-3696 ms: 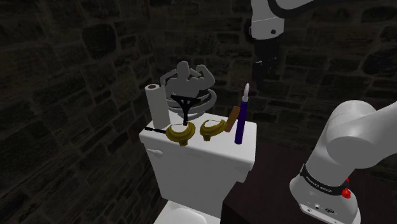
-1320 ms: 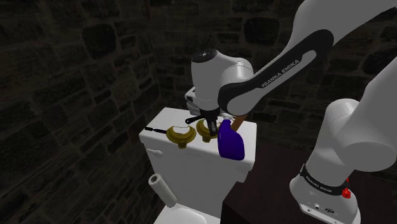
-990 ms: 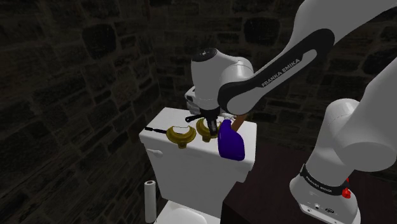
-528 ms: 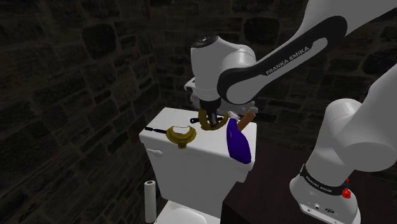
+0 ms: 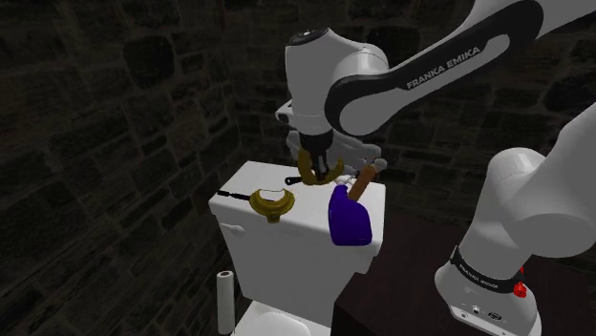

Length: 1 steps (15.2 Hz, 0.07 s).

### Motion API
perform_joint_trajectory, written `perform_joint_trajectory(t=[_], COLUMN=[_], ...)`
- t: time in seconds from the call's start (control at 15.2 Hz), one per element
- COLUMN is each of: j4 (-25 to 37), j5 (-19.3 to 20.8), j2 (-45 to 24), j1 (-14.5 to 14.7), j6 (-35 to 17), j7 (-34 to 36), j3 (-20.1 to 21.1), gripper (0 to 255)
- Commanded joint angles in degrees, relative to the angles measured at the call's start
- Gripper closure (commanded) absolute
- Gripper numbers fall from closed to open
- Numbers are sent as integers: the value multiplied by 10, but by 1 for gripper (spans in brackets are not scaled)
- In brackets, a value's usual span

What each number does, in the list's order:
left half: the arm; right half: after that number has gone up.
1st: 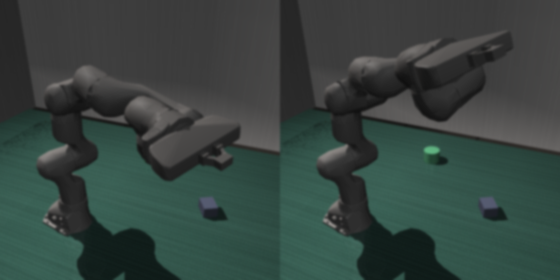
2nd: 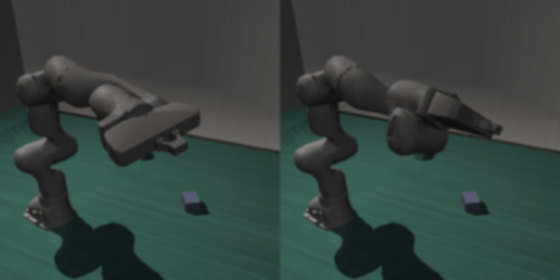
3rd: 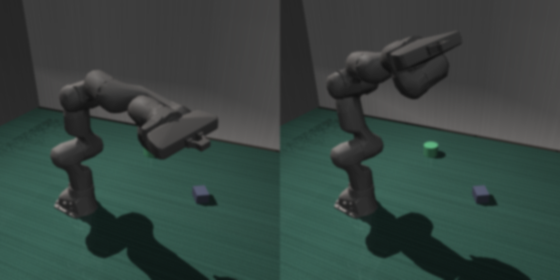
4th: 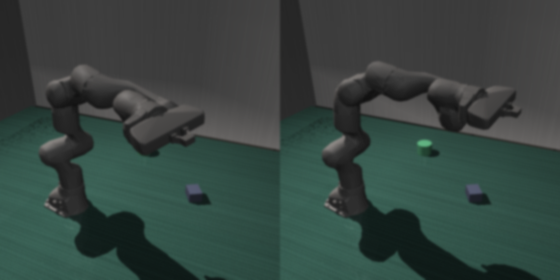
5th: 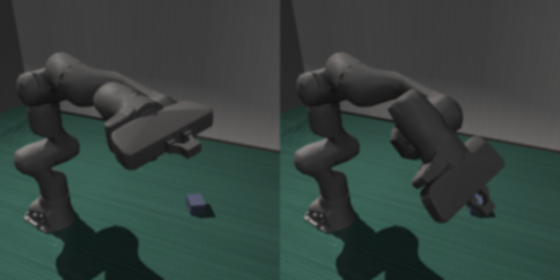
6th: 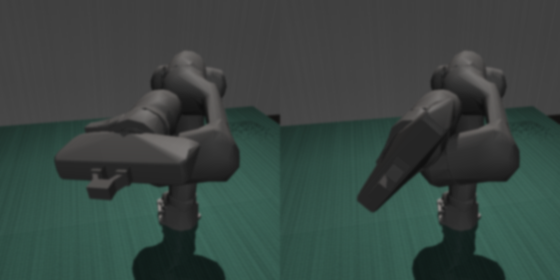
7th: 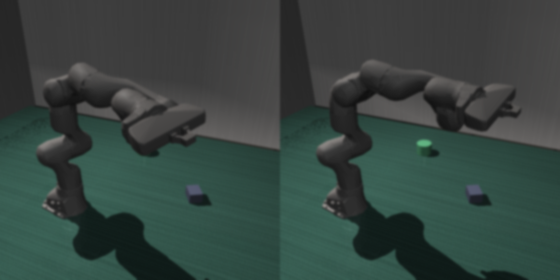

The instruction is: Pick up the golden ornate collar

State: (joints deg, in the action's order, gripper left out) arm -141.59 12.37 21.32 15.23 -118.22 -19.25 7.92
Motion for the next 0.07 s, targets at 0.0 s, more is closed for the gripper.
perform_joint_trajectory(t=[0.0], j4=[5], j5=[-1], j2=[1], j1=[0], j6=[5], j7=[-2], j3=[0], gripper=[255])
